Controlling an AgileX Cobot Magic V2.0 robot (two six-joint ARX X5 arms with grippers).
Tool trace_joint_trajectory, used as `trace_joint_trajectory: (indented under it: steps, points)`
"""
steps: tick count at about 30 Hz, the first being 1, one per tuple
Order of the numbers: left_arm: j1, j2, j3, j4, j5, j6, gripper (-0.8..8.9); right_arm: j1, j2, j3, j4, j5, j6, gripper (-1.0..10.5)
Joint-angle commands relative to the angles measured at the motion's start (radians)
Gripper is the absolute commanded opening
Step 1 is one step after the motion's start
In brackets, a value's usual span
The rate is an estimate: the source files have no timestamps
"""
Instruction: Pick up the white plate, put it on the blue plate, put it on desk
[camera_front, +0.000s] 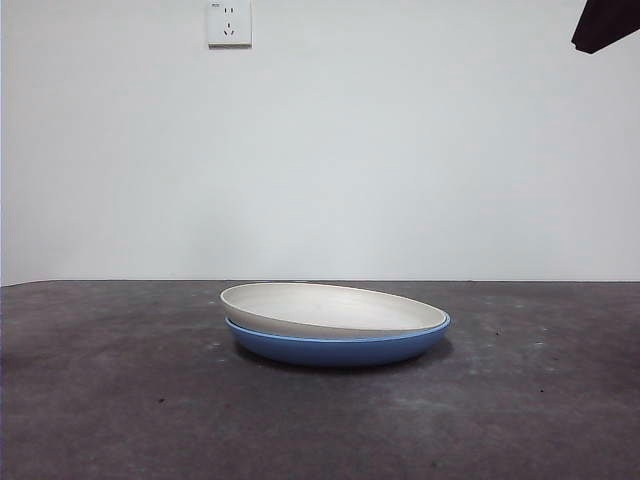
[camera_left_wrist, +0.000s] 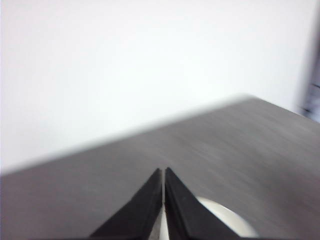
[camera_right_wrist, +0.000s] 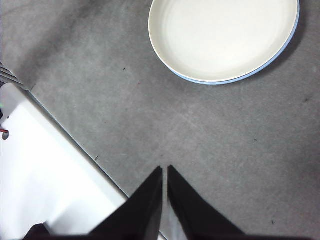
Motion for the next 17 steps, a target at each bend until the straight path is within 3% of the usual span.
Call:
trace_joint_trajectory:
  steps: [1, 9, 17]
  points:
    - [0.071, -0.048, -0.007, 0.032, -0.074, 0.029, 0.1, 0.005, 0.008, 0.019, 0.01, -0.001, -0.015, 0.1]
    - [0.189, -0.247, -0.273, 0.251, -0.212, 0.051, 0.1, 0.005, 0.008, 0.018, 0.01, -0.001, -0.015, 0.1]
    - [0.209, -0.427, -0.606, 0.388, -0.219, 0.05, 0.1, 0.005, 0.008, 0.019, 0.01, -0.001, -0.015, 0.1]
